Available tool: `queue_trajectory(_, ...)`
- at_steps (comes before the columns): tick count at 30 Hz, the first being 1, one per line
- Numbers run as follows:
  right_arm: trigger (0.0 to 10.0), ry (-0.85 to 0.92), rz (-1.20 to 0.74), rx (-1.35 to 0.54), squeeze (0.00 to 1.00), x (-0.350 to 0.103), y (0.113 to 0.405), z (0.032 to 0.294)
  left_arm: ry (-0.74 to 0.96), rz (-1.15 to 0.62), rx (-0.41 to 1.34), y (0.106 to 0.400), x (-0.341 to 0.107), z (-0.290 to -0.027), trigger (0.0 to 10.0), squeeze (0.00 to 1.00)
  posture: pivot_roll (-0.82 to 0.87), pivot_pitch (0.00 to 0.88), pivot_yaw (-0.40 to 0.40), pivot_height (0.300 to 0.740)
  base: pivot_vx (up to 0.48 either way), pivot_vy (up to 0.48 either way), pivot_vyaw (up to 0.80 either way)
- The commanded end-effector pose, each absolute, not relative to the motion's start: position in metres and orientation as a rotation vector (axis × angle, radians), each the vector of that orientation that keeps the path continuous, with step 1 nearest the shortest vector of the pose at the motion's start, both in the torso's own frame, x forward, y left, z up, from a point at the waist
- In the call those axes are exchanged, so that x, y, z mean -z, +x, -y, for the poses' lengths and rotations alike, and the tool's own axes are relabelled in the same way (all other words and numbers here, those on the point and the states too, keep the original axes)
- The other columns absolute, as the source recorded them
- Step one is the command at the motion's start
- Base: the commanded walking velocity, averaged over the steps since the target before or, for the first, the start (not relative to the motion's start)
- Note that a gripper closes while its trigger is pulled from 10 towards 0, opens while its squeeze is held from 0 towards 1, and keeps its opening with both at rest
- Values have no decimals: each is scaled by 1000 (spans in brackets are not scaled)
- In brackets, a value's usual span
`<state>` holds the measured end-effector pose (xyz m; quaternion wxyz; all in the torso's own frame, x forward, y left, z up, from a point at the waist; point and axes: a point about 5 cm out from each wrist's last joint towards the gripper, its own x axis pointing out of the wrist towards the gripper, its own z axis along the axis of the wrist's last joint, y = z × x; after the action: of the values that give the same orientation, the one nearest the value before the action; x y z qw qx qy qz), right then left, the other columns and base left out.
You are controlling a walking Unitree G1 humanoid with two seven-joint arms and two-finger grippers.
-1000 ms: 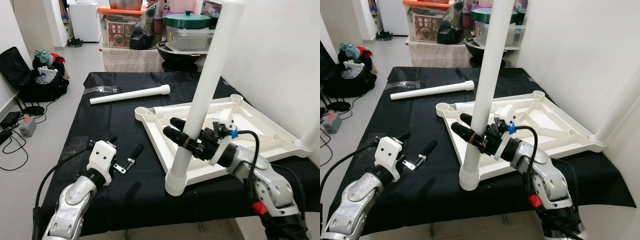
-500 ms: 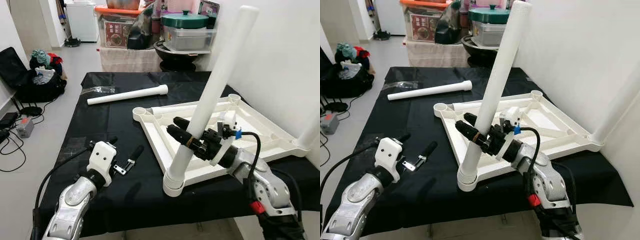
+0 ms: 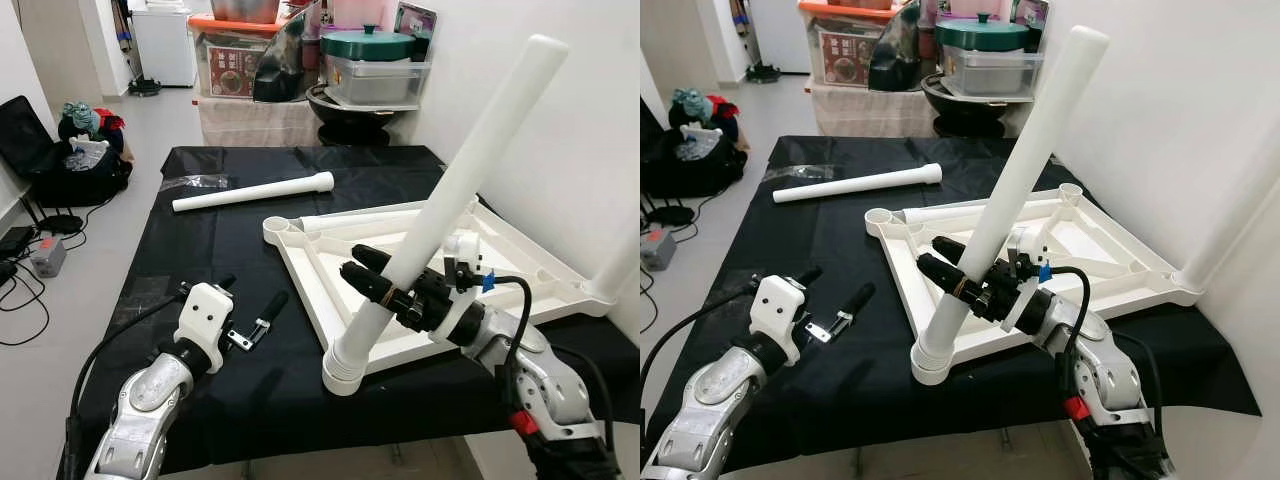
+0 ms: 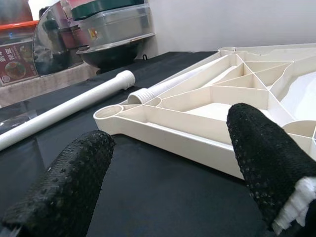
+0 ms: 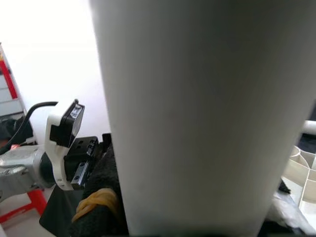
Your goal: Building children table
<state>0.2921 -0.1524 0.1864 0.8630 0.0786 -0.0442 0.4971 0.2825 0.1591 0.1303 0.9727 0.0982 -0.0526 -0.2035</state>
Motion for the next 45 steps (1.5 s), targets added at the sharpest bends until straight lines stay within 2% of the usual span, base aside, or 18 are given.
queue_trajectory(1, 10000, 167, -145, -1045, 0, -142, 286, 150, 201, 100, 421, 282, -129, -159, 10000, 0, 102, 0, -87, 740, 0, 0, 0)
queue_trajectory(13, 10000, 84, -166, -1134, 0, -136, 287, 129, 202, 106, 419, 281, -129, -157, 10000, 0, 113, 0, -104, 740, 0, 0, 0)
queue_trajectory(26, 10000, 57, -167, -1073, 0, -132, 288, 126, 199, 103, 418, 280, -127, -156, 10000, 0, 103, 0, -101, 740, 0, 0, 0)
queue_trajectory(27, 10000, 22, -206, -978, 0, -128, 291, 125, 198, 103, 419, 281, -127, -156, 10000, 0, 99, 0, -98, 740, 0, 0, 0)
queue_trajectory(28, 10000, 22, -206, -978, 0, -128, 291, 125, 198, 103, 419, 281, -127, -156, 10000, 0, 99, 0, -98, 740, 0, 0, 0)
queue_trajectory(29, 10000, -27, -239, -852, 0, -126, 296, 123, 199, 104, 418, 281, -127, -156, 10000, 0, 90, 0, -95, 740, 0, 0, 0)
queue_trajectory(31, 10000, -27, -239, -852, 0, -126, 296, 123, 199, 104, 418, 281, -127, -156, 10000, 0, 90, 0, -95, 740, 0, 0, 0)
queue_trajectory(33, 10000, -62, -306, -559, 0, -120, 303, 127, 201, 104, 413, 282, -128, -158, 10000, 0, 93, 0, -98, 740, 0, 0, 0)
queue_trajectory(34, 10000, -62, -306, -559, 0, -120, 303, 127, 201, 104, 413, 282, -128, -158, 10000, 0, 93, 0, -98, 740, 0, 0, 0)
queue_trajectory(35, 10000, -61, -327, -434, 0, -116, 304, 132, 202, 104, 409, 282, -128, -159, 10000, 0, 100, 0, -104, 740, 0, 0, 0)
queue_trajectory(36, 10000, -61, -327, -434, 0, -116, 304, 132, 202, 104, 409, 282, -128, -159, 10000, 0, 100, 0, -104, 740, 0, 0, 0)
queue_trajectory(37, 10000, -37, -354, -317, 0, -111, 304, 138, 202, 104, 404, 281, -128, -159, 10000, 0, 100, 0, -104, 740, 0, 0, 0)
queue_trajectory(38, 10000, -37, -354, -317, 0, -111, 304, 138, 202, 104, 404, 281, -128, -159, 10000, 0, 100, 0, -104, 740, 0, 0, 0)
queue_trajectory(40, 10000, -15, -382, -153, 0, -105, 304, 146, 206, 103, 393, 280, -127, -162, 10000, 0, 101, 0, -107, 740, 0, 0, 0)
queue_trajectory(45, 10000, 4, -390, -56, 0, -104, 305, 152, 209, 102, 383, 280, -127, -164, 10000, 0, 102, 0, -113, 740, 0, 0, 0)
